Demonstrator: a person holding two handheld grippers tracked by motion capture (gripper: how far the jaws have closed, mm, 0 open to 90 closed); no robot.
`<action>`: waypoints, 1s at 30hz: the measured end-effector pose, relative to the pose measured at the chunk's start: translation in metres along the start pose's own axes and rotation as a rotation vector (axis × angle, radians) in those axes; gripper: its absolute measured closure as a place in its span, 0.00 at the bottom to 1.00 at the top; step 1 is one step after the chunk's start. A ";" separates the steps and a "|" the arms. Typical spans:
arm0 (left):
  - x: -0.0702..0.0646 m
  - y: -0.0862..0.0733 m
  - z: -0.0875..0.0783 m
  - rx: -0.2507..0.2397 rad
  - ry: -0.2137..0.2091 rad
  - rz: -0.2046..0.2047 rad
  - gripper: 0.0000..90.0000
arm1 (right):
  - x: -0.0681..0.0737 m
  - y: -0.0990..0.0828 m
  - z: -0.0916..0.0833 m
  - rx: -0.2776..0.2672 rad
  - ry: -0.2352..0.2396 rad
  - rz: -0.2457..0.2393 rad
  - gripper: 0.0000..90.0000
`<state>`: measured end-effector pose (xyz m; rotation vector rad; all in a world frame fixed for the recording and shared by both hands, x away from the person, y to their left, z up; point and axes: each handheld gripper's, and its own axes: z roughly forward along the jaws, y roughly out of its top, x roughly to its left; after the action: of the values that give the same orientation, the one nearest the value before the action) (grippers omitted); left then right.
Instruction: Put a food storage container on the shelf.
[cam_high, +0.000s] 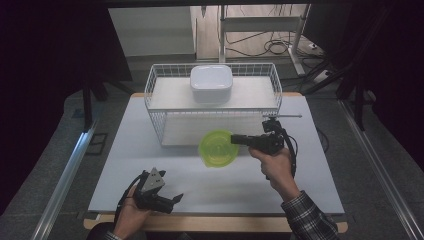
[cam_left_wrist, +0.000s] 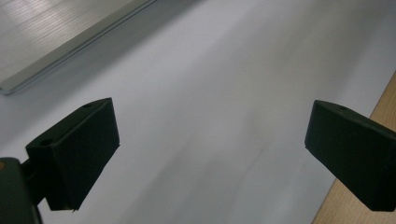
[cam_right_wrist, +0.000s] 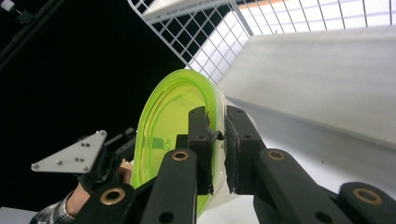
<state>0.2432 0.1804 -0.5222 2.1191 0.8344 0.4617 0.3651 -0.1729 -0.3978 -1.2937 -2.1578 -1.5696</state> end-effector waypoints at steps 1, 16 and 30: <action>0.000 0.000 0.000 0.000 0.000 0.001 0.03 | 0.001 0.002 -0.001 -0.002 0.002 -0.002 0.91; 0.000 0.000 0.000 0.000 0.002 0.000 0.03 | 0.013 0.032 -0.014 -0.066 0.017 -0.008 0.91; 0.001 0.000 0.000 -0.006 0.001 -0.004 0.03 | 0.028 0.065 -0.027 -0.114 0.055 0.005 0.91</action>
<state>0.2437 0.1816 -0.5219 2.1115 0.8366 0.4621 0.3865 -0.1761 -0.3248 -1.2708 -2.0582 -1.7281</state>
